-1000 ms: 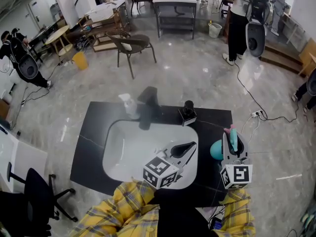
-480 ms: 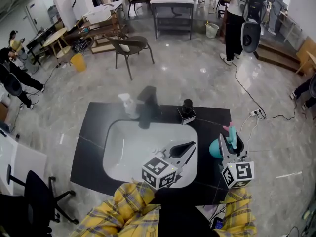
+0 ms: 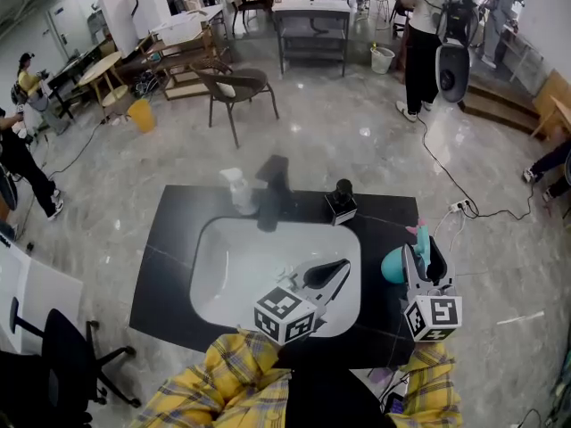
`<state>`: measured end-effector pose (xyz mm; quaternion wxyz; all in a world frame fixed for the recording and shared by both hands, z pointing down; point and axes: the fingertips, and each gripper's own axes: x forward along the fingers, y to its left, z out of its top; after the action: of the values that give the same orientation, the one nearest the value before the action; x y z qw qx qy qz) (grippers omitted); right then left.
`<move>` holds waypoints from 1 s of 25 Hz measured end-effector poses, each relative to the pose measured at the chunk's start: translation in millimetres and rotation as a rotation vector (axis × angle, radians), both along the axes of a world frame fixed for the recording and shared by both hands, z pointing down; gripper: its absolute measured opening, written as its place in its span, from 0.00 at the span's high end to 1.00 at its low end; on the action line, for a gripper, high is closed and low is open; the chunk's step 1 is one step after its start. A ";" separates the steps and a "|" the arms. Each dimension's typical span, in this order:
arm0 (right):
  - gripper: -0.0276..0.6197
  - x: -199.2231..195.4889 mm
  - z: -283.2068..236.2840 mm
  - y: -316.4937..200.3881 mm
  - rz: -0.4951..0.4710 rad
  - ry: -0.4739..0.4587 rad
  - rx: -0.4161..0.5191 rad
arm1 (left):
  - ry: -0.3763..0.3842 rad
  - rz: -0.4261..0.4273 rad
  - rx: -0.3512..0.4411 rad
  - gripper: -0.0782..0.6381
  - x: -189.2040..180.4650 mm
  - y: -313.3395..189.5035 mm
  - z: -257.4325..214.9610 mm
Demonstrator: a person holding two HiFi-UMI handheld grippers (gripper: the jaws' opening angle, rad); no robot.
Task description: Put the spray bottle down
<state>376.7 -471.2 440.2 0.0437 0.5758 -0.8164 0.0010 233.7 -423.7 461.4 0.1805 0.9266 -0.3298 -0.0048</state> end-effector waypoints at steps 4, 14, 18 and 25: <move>0.67 5.0 -1.1 11.0 0.040 -0.005 -0.009 | 0.001 0.013 0.000 0.88 -5.3 8.6 -2.7; 0.67 4.4 7.5 44.9 0.107 -0.029 -0.045 | 0.005 0.041 -0.004 0.88 -20.5 29.1 -3.4; 0.67 0.6 9.4 60.3 0.121 -0.054 -0.063 | 0.008 0.052 -0.009 0.88 -26.6 38.4 -4.2; 0.67 -16.6 19.7 87.7 0.121 -0.048 -0.093 | 0.013 0.062 -0.011 0.88 -43.9 55.0 2.2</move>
<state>360.1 -383.5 459.9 0.0504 0.6214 -0.7799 0.0555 189.8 -368.7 463.6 0.1878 0.9354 -0.2997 -0.0035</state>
